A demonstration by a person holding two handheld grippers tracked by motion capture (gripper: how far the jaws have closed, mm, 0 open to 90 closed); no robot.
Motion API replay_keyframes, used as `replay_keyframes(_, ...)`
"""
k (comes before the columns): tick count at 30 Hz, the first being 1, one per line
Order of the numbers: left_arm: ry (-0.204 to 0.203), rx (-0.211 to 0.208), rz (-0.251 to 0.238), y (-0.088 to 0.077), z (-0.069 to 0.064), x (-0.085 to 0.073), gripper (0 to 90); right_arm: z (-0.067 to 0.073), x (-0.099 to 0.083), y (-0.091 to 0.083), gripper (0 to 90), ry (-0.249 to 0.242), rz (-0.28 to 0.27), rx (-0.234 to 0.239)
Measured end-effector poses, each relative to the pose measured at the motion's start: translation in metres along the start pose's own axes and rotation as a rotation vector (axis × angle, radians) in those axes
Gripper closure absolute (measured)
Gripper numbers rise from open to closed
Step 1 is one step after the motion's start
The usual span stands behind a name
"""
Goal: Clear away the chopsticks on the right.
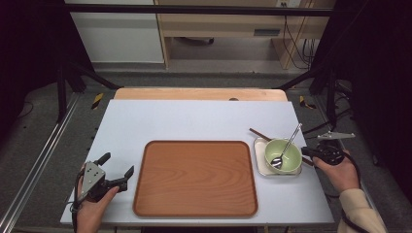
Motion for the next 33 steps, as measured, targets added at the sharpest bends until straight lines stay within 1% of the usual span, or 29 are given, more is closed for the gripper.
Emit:
replay_keyframes(1, 0.000, -0.001, 0.001, 0.000, 0.000, 0.000, 6.2, 0.000, -0.001, -0.002, 79.5, -0.001, -0.001, -0.001)
replay_keyframes(2, 0.000, -0.001, 0.001, 0.000, 0.000, 0.000, 6.2, -0.001, -0.001, -0.004, 77.9, -0.015, -0.002, 0.001)
replay_keyframes(4, 0.003, -0.003, 0.002, 0.001, -0.001, 0.000, 6.2, -0.002, -0.005, -0.008, 73.6, -0.026, -0.003, 0.002)
replay_keyframes(6, 0.003, -0.005, 0.002, 0.001, -0.002, 0.000, 6.2, -0.002, -0.007, -0.008, 72.4, -0.025, -0.006, 0.008)
replay_keyframes(7, 0.005, -0.005, 0.003, 0.001, -0.002, 0.000, 6.2, -0.002, -0.010, -0.008, 71.4, -0.036, 0.005, 0.002)
replay_keyframes(10, 0.006, -0.007, 0.005, 0.002, -0.003, 0.000, 6.2, -0.001, -0.012, -0.007, 71.4, -0.032, 0.008, 0.009)
replay_keyframes(14, 0.010, -0.010, 0.007, 0.003, -0.004, 0.000, 6.2, -0.001, -0.014, -0.006, 72.1, -0.044, 0.016, 0.013)
replay_keyframes(19, 0.011, -0.011, 0.009, 0.003, -0.004, 0.000, 6.2, -0.001, -0.014, -0.006, 73.3, -0.044, 0.020, 0.018)
replay_keyframes(30, 0.014, -0.014, 0.011, 0.004, -0.005, -0.001, 6.3, -0.002, -0.012, -0.002, 74.4, -0.028, 0.026, 0.028)
replay_keyframes(31, 0.015, -0.015, 0.012, 0.004, -0.005, -0.001, 6.3, -0.003, -0.013, -0.002, 74.5, -0.033, 0.025, 0.029)
replay_keyframes(33, 0.014, -0.016, 0.013, 0.004, -0.005, -0.001, 6.3, -0.002, -0.012, -0.001, 74.7, -0.019, 0.024, 0.035)
Point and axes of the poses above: each handheld gripper's, and its own axes: y roughly forward along the jaws, x roughly out of its top, z roughly to its left, the point moved 3 cm from there along y, roughly forward along the jaws, and after that the axes turned 3 degrees about -z, right-handed, at the moved point
